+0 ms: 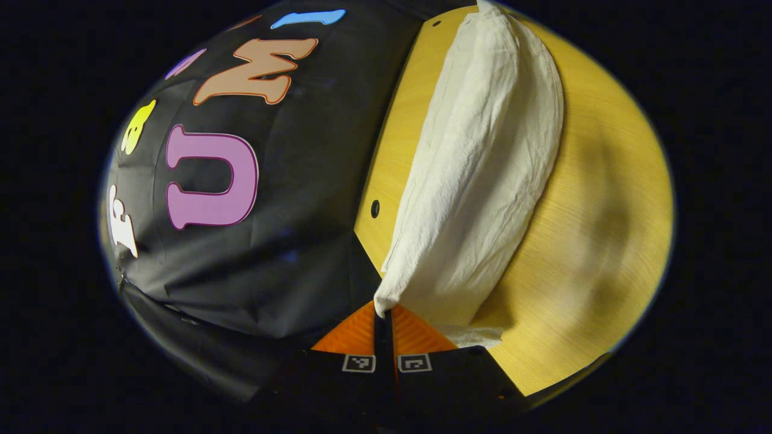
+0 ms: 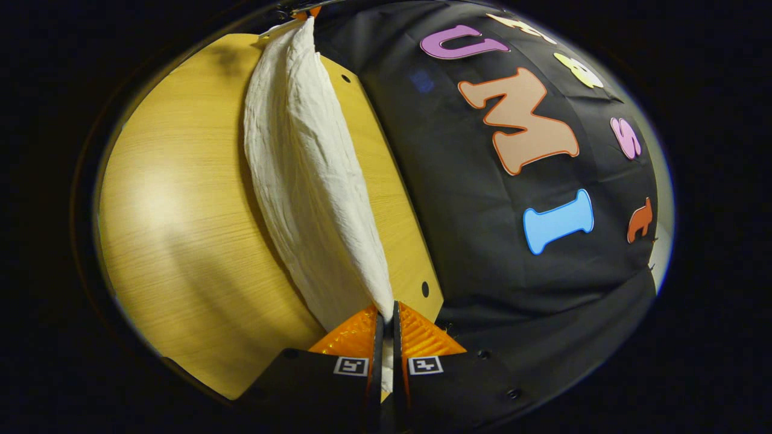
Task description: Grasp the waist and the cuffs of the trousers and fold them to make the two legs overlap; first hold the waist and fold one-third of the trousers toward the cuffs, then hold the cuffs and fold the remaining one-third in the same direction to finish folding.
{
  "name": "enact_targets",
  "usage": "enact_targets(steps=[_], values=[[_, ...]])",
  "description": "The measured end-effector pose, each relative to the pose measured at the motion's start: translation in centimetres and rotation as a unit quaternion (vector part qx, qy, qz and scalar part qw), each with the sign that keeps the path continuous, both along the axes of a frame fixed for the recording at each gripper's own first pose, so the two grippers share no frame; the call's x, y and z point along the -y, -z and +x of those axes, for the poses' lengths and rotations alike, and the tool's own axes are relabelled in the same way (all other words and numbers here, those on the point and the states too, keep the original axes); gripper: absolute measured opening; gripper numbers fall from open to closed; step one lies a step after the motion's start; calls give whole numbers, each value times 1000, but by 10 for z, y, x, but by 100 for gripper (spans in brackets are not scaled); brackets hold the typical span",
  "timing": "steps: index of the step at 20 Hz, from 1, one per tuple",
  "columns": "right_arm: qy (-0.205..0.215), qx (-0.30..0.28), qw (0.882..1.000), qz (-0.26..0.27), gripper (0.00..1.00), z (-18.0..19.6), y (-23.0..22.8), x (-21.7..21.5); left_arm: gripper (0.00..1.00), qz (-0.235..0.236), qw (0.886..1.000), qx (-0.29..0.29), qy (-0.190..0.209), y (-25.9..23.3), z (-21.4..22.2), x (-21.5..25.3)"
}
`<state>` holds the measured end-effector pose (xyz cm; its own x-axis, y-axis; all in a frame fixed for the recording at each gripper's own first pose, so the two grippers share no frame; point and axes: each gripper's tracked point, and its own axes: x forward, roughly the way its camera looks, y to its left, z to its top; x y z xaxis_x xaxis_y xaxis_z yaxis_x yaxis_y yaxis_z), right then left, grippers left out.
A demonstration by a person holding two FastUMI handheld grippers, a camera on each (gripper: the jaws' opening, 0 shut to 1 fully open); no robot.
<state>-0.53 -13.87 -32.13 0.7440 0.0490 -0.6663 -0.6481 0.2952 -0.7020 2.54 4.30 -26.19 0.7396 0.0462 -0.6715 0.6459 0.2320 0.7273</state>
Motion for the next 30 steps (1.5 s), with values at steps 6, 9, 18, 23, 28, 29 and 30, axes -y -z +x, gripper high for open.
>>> enact_targets(steps=[6,9,18,23,28,29,30], values=[[33,19,999,-8,7,49,-2,-11,0,-37,999,12,2,2,59,8],[46,19,999,-10,10,68,9,-17,0,-55,998,15,-4,10,81,11],[132,15,991,-13,10,113,74,-37,0,-105,993,4,-55,70,143,24],[194,3,981,-2,13,122,112,-40,0,-128,989,-3,-73,105,161,34],[242,24,969,33,98,116,92,-39,100,-212,971,1,-106,106,160,48],[251,31,967,41,98,112,83,-37,95,-224,968,9,-115,101,160,49],[262,36,963,54,98,107,77,-34,95,-239,963,14,-125,95,157,50]])
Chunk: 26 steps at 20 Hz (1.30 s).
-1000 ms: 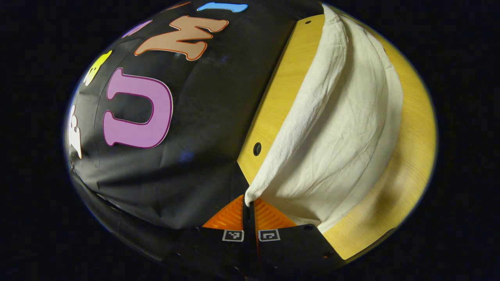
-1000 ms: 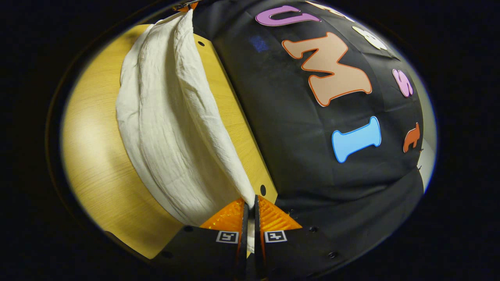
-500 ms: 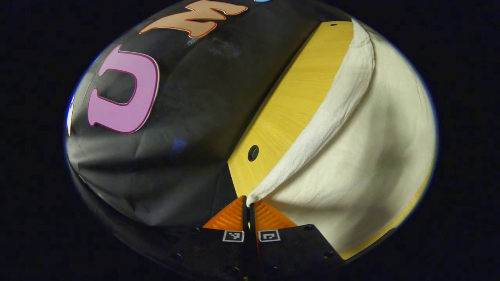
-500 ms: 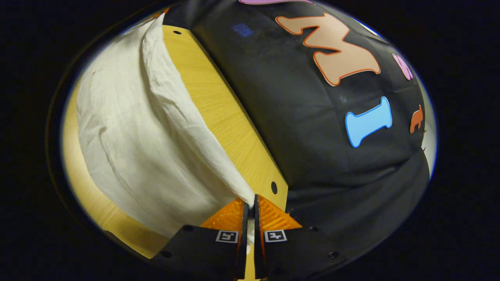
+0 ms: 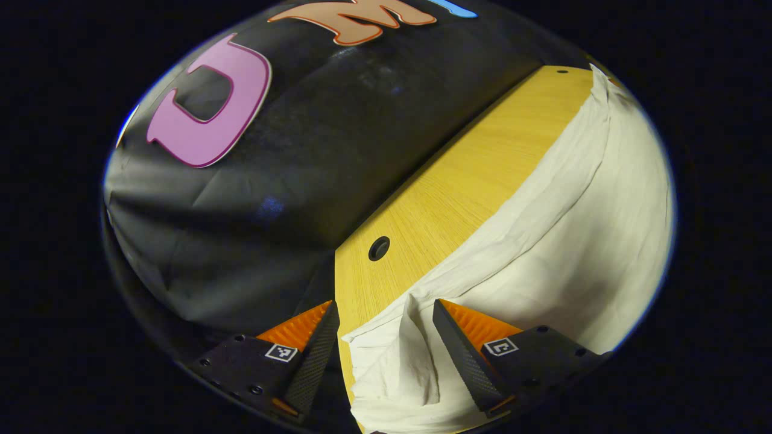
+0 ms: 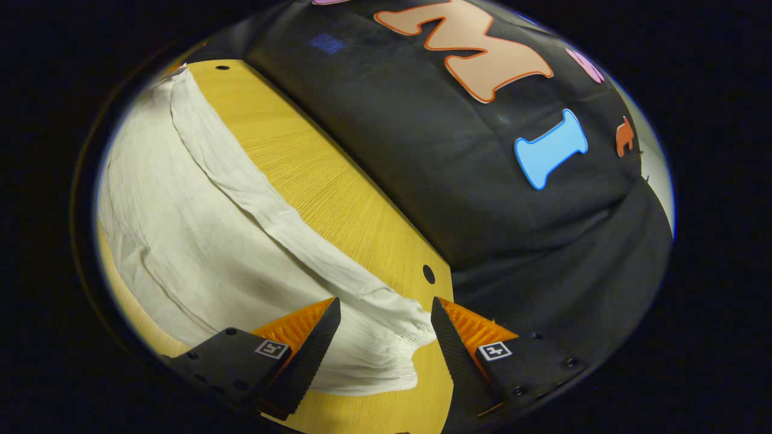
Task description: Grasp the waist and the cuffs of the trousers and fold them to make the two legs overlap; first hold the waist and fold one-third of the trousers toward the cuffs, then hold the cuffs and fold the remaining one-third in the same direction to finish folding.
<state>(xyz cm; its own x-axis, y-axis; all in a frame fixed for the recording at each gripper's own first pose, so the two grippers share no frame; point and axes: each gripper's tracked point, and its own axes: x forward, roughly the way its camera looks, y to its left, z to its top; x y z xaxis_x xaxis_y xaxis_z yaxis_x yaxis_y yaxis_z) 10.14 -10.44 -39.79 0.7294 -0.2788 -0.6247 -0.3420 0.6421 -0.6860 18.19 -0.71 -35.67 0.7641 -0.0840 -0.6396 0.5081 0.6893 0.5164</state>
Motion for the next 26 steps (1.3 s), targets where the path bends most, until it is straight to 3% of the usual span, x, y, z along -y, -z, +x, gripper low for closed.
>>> enact_targets(steps=[4,10,18,23,26], values=[[68,19,994,81,98,-24,-14,19,95,-64,997,19,-48,-29,-18,8],[186,16,965,184,98,-55,-6,65,96,-137,986,42,-80,-81,-54,42],[361,9,874,325,98,-86,30,100,96,-175,979,41,-95,-109,-96,86],[420,3,821,386,97,-83,49,103,96,-163,982,34,-94,-114,-114,93],[456,-8,782,425,93,-79,60,100,96,-162,981,31,-99,-115,-122,96]])
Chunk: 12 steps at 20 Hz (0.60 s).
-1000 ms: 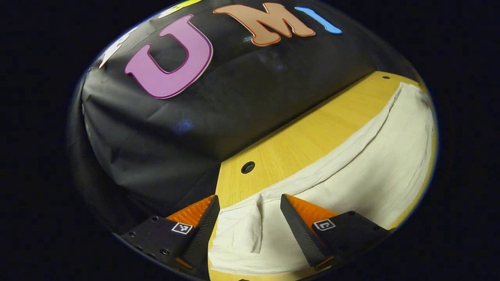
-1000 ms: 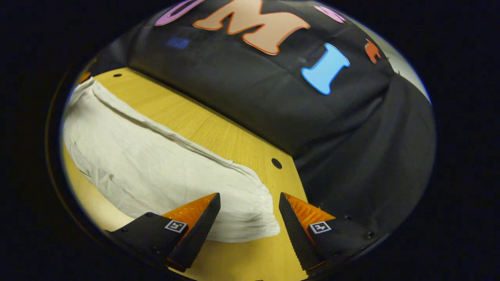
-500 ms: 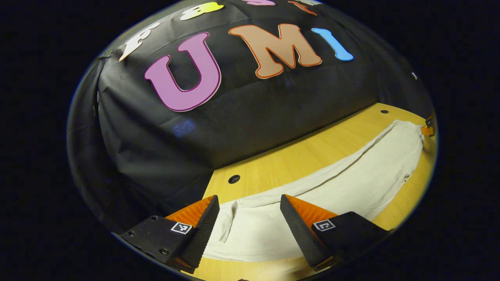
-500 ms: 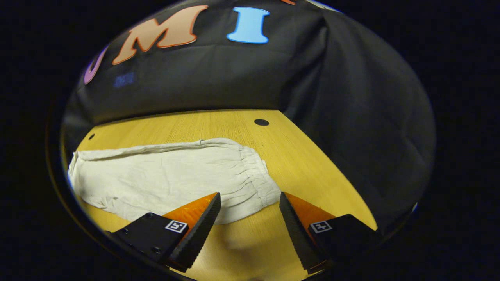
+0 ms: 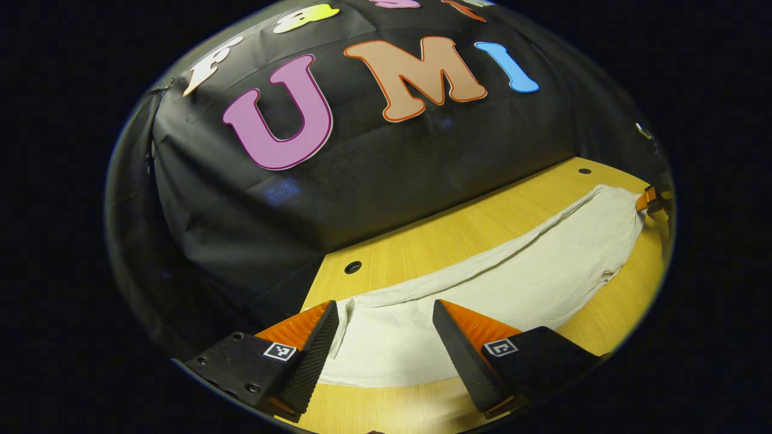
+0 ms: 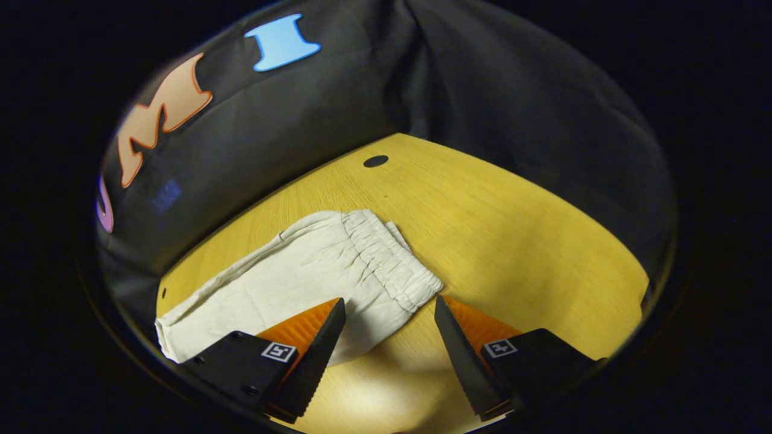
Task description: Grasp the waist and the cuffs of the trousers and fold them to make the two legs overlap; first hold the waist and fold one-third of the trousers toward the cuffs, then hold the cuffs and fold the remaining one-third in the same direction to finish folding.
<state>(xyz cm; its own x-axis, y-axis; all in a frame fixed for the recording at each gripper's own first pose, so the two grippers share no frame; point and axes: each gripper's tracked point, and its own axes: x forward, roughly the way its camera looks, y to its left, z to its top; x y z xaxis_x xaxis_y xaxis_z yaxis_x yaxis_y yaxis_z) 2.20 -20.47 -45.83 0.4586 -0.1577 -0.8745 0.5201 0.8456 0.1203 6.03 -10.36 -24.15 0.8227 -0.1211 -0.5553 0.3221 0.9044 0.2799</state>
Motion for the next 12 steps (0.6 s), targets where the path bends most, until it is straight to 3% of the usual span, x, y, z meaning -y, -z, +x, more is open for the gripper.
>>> enact_targets(steps=[4,6,7,8,10,11,12], values=[[40,24,998,34,87,11,-2,11,96,4,1000,-1,-1,-3,-9,8],[61,16,997,54,65,6,-5,19,96,8,1000,-1,-2,-4,-12,12],[70,16,995,69,48,7,-6,21,96,8,1000,-1,-3,-4,-13,15],[72,9,994,80,50,3,-3,24,96,6,1000,-2,-4,-3,-15,18],[72,9,993,89,28,6,-2,26,96,5,1000,-6,-7,-1,-18,23],[64,8,994,87,20,6,-2,27,96,4,1000,-7,-9,-1,-19,25],[52,9,995,80,20,5,-3,28,97,2,1000,-7,-11,-2,-20,29]])
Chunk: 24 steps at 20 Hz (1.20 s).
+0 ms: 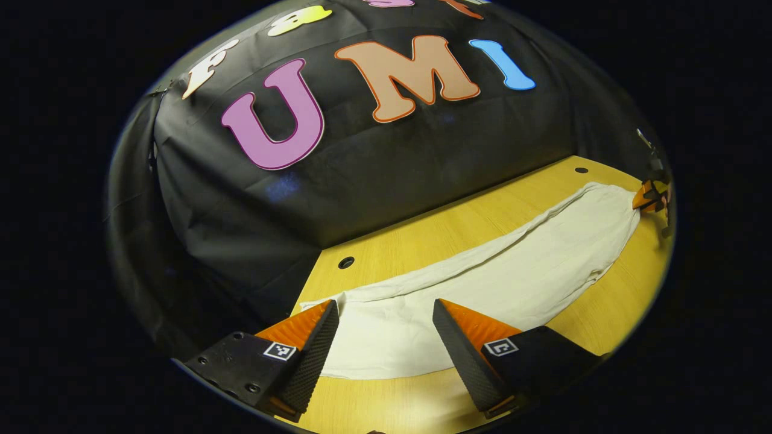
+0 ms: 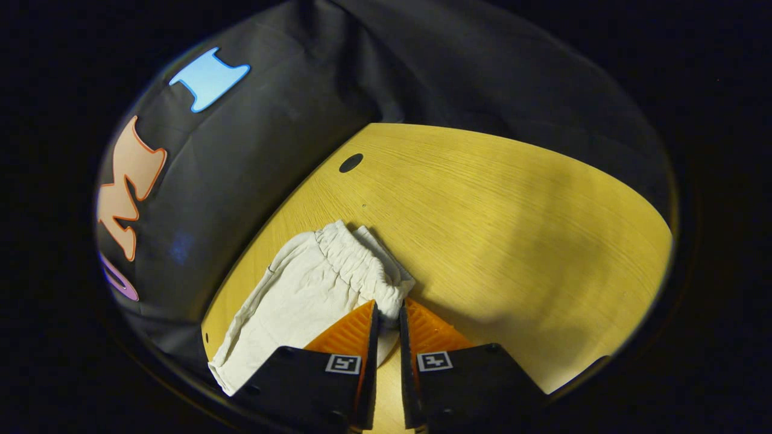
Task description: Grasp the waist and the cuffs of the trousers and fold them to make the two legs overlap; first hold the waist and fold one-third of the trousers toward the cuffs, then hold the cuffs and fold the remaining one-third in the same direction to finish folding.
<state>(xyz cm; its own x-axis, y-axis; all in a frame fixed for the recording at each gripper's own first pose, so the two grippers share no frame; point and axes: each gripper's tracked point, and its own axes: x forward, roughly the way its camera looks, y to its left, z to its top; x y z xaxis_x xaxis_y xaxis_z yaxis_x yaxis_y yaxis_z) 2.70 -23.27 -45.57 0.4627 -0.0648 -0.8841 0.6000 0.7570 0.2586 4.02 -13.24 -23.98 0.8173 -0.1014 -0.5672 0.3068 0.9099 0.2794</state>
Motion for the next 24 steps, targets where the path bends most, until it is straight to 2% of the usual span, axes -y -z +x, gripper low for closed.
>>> enact_targets(steps=[1,2,3,4,7,10,14,17,20,24], values=[[-3,1,1000,-14,14,-1,-4,6,96,-2,1000,0,-1,-1,-2,3],[-7,0,1000,-22,19,0,-7,7,96,-4,1000,0,-4,-2,-5,6],[-8,-1,1000,-25,13,0,-9,6,100,-7,1000,1,-6,-2,-7,10],[-8,-3,1000,-28,13,0,-5,1,96,-8,1000,0,-10,-2,-9,11],[-21,-1,999,-45,13,3,-9,1,96,-22,999,0,-24,-1,-13,13],[-30,30,998,-49,13,14,-33,-4,96,-38,999,-7,-37,3,-16,8],[-69,82,992,-60,13,36,-77,-33,96,-49,998,-8,-49,3,-10,-14],[-103,119,985,-69,13,48,-116,-72,96,-57,997,-5,-55,1,-4,-35],[-155,177,970,-68,13,73,-165,-157,96,-79,994,-12,-81,9,4,-82],[-199,198,957,-77,13,79,-186,-212,97,-83,992,-15,-96,15,5,-118]])
